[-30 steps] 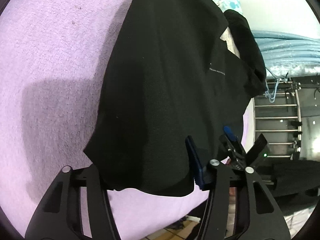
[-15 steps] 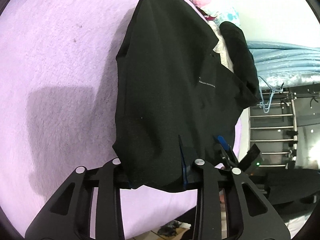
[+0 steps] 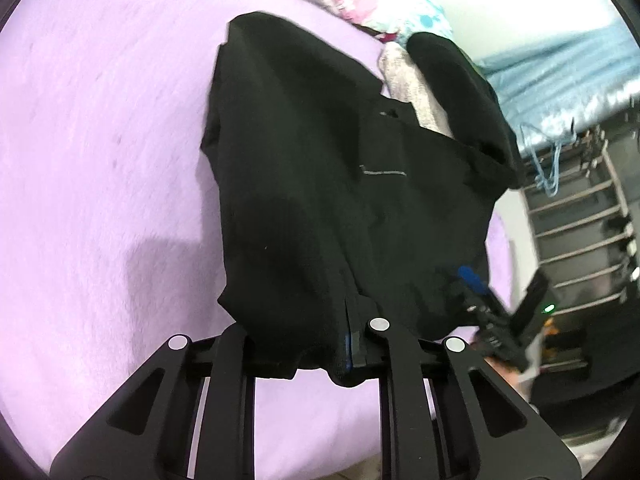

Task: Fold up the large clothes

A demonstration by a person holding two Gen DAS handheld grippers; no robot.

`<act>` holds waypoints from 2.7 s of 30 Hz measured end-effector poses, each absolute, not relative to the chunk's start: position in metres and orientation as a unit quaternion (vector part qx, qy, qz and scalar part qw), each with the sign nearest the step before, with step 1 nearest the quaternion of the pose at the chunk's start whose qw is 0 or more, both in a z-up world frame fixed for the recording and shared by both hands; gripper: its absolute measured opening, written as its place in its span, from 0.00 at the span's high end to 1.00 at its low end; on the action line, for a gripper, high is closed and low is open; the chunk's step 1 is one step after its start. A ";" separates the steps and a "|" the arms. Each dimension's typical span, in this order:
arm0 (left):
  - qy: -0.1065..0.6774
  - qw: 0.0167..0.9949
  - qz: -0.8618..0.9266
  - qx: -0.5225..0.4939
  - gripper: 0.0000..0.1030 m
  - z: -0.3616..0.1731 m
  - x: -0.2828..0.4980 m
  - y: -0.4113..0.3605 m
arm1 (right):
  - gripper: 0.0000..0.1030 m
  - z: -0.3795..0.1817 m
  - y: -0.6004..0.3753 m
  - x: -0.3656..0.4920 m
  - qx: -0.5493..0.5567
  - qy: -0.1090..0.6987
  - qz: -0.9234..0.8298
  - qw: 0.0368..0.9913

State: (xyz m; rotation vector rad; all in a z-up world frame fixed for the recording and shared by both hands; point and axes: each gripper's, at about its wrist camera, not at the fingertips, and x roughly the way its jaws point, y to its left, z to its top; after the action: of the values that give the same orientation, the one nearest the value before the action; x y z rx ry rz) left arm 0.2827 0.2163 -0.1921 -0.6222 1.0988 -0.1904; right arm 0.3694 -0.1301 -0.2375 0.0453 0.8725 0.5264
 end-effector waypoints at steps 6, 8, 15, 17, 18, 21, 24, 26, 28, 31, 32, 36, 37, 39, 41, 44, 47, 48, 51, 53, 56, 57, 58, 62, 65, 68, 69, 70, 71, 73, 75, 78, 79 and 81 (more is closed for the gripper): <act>0.501 0.844 -0.075 -0.177 0.85 -0.161 0.287 0.151 | 0.12 -0.191 -0.147 0.390 0.059 0.470 0.255 0.843; 0.498 0.855 -0.067 -0.132 0.85 -0.155 0.287 0.128 | 0.12 -0.169 -0.138 0.399 0.041 0.480 0.254 0.839; 0.491 0.865 -0.065 -0.076 0.85 -0.150 0.289 0.088 | 0.06 -0.074 -0.054 0.454 -0.050 0.534 0.238 0.810; 0.492 0.865 -0.066 -0.066 0.85 -0.150 0.290 0.082 | 0.06 -0.065 -0.013 0.474 -0.060 0.582 0.250 0.771; 0.492 0.866 -0.066 -0.064 0.85 -0.150 0.289 0.082 | 0.06 -0.065 0.010 0.483 -0.061 0.612 0.261 0.744; 0.492 0.866 -0.067 -0.056 0.85 -0.150 0.287 0.080 | 0.06 -0.074 0.065 0.499 -0.087 0.672 0.259 0.688; 0.494 0.865 -0.064 -0.050 0.85 -0.152 0.286 0.079 | 0.06 -0.084 0.124 0.500 -0.177 0.681 0.233 0.672; 0.496 0.865 -0.063 -0.046 0.85 -0.154 0.286 0.077 | 0.06 -0.093 0.153 0.493 -0.230 0.678 0.220 0.662; 0.496 0.865 -0.065 -0.041 0.85 -0.154 0.285 0.075 | 0.06 -0.107 0.182 0.488 -0.278 0.682 0.204 0.645; 0.496 0.865 -0.069 -0.023 0.85 -0.156 0.281 0.068 | 0.06 -0.129 0.210 0.479 -0.335 0.683 0.178 0.625; 0.497 0.865 -0.071 -0.014 0.85 -0.157 0.279 0.064 | 0.06 -0.139 0.220 0.476 -0.358 0.685 0.174 0.610; 0.499 0.863 -0.078 0.009 0.85 -0.162 0.273 0.050 | 0.06 -0.172 0.231 0.474 -0.401 0.701 0.131 0.574; 0.499 0.863 -0.079 0.014 0.85 -0.163 0.272 0.048 | 0.07 -0.178 0.232 0.474 -0.409 0.700 0.120 0.573; 0.500 0.862 -0.079 0.018 0.85 -0.164 0.271 0.046 | 0.07 -0.186 0.232 0.472 -0.417 0.699 0.108 0.571; 0.499 0.863 -0.078 0.018 0.85 -0.163 0.272 0.045 | 0.07 -0.193 0.234 0.469 -0.426 0.695 0.100 0.571; 0.498 0.863 -0.078 0.024 0.85 -0.163 0.272 0.040 | 0.07 -0.204 0.232 0.469 -0.435 0.692 0.078 0.571; 0.498 0.863 -0.080 0.028 0.85 -0.163 0.273 0.035 | 0.08 -0.219 0.232 0.468 -0.451 0.682 0.061 0.572; 0.499 0.863 -0.080 0.028 0.85 -0.164 0.273 0.035 | 0.13 -0.224 0.231 0.467 -0.452 0.682 0.058 0.572; 0.500 0.862 -0.079 0.027 0.85 -0.164 0.274 0.036 | 0.37 -0.233 0.225 0.473 -0.459 0.678 0.045 0.572; 0.501 0.861 -0.080 0.026 0.85 -0.164 0.274 0.036 | 0.47 -0.233 0.221 0.475 -0.454 0.680 0.050 0.574; 0.499 0.862 -0.079 0.026 0.85 -0.162 0.275 0.037 | 0.69 -0.225 0.216 0.477 -0.441 0.679 0.066 0.583; 0.499 0.863 -0.079 0.024 0.85 -0.161 0.275 0.038 | 0.77 -0.219 0.214 0.478 -0.432 0.680 0.078 0.588; 0.498 0.863 -0.079 0.023 0.85 -0.160 0.274 0.039 | 0.81 -0.214 0.211 0.479 -0.422 0.682 0.085 0.591; 0.487 0.870 -0.076 0.027 0.83 -0.149 0.269 0.036 | 0.87 -0.187 0.191 0.483 -0.375 0.687 0.111 0.612; 0.482 0.873 -0.075 0.029 0.81 -0.141 0.264 0.034 | 0.88 -0.170 0.171 0.485 -0.341 0.692 0.129 0.623; 0.467 0.880 -0.075 0.036 0.75 -0.129 0.255 0.031 | 0.89 -0.154 0.157 0.487 -0.305 0.694 0.145 0.636; 0.461 0.884 -0.077 0.034 0.74 -0.124 0.250 0.031 | 0.90 -0.149 0.152 0.487 -0.296 0.693 0.148 0.640; 0.456 0.886 -0.077 0.033 0.72 -0.120 0.247 0.030 | 0.90 -0.143 0.145 0.487 -0.284 0.693 0.153 0.645; 0.451 0.889 -0.078 0.034 0.70 -0.116 0.244 0.030 | 0.91 -0.134 0.139 0.487 -0.275 0.691 0.158 0.650; 0.437 0.895 -0.082 0.037 0.67 -0.105 0.234 0.029 | 0.91 -0.123 0.127 0.484 -0.260 0.686 0.170 0.658; 0.420 0.902 -0.088 0.038 0.65 -0.095 0.224 0.028 | 0.91 -0.112 0.114 0.482 -0.243 0.681 0.180 0.667; 0.397 0.912 -0.097 0.040 0.63 -0.082 0.209 0.024 | 0.92 -0.100 0.103 0.476 -0.216 0.673 0.197 0.679; 0.393 0.913 -0.101 0.040 0.63 -0.079 0.206 0.023 | 0.92 -0.096 0.100 0.475 -0.207 0.670 0.203 0.683; 0.377 0.919 -0.111 0.037 0.63 -0.072 0.198 0.022 | 0.92 -0.085 0.096 0.471 -0.188 0.664 0.220 0.689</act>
State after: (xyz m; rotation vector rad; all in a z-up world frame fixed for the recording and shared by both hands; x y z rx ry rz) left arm 0.1983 0.0221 -0.0719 0.0758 0.7747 -0.2281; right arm 0.4712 0.0960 -0.0851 -0.4209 1.4856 0.4921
